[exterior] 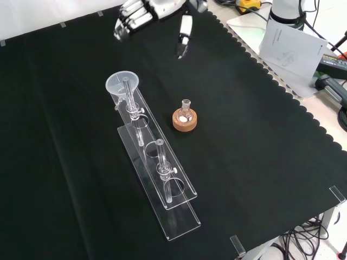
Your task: Put the funnel back on the funnel stand.
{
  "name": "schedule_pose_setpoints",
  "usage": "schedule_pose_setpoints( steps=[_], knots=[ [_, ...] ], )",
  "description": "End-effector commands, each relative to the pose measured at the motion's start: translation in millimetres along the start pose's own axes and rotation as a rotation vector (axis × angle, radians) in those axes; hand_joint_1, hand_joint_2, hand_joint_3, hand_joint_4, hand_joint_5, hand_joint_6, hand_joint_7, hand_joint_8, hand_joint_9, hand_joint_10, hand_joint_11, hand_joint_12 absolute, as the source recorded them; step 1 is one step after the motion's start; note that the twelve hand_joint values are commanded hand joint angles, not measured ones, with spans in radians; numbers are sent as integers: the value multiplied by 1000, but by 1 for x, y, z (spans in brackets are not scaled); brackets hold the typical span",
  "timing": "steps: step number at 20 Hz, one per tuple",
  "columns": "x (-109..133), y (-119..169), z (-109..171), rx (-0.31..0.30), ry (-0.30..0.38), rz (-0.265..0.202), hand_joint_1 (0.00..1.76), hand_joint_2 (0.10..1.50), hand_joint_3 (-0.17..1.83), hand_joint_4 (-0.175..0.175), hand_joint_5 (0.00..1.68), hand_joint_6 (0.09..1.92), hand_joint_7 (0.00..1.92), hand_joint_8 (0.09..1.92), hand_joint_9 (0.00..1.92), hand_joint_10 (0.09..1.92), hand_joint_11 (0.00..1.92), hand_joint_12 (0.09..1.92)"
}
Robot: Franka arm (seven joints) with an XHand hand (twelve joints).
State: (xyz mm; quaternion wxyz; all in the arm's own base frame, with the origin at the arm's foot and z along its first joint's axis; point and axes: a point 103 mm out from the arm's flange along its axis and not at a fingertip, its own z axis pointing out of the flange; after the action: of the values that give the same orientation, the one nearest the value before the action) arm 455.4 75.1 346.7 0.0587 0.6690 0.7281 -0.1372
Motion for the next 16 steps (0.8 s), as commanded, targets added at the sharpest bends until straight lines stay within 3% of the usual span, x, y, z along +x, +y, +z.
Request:
schedule_pose_setpoints(
  steps=[1, 6, 14, 16],
  knots=[
    [-3, -50, -8, -24, 40, 54, 426, 727, 79, -36, 116, 87, 4, 301, 94, 815, 169, 1471],
    [-9, -71, -11, -16, 46, 100, 430, 742, 72, -38, 138, 87, 0, 404, 130, 808, 182, 1468],
    [-30, -93, -8, -8, 73, 119, 436, 753, 71, -41, 162, 87, 0, 446, 156, 800, 189, 1463],
    [-15, -90, -12, 7, 53, 121, 437, 755, 71, -41, 166, 87, 0, 447, 160, 799, 189, 1463]
  ],
)
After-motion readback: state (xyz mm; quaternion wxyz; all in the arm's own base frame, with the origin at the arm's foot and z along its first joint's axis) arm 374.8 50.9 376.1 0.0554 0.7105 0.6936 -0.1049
